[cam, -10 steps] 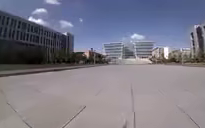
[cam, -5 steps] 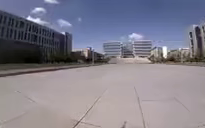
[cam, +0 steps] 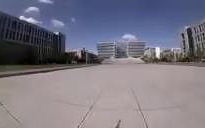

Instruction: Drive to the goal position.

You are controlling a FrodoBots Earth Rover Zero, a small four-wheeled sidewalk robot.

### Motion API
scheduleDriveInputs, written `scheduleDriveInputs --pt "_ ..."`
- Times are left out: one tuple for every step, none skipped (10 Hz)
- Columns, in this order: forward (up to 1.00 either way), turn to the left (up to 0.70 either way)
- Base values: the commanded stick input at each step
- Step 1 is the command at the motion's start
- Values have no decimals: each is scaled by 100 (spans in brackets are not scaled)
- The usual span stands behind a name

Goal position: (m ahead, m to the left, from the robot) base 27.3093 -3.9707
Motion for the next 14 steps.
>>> scheduleDriveInputs --pt "70 0" --pt "70 0" --pt "70 0" --pt "70 0" --pt "70 0" --pt "70 0" --pt "70 0" --pt "70 0" --pt "70 0" --pt "70 0" --pt "70 0" --pt "70 0" --pt "70 0" --pt "70 0"
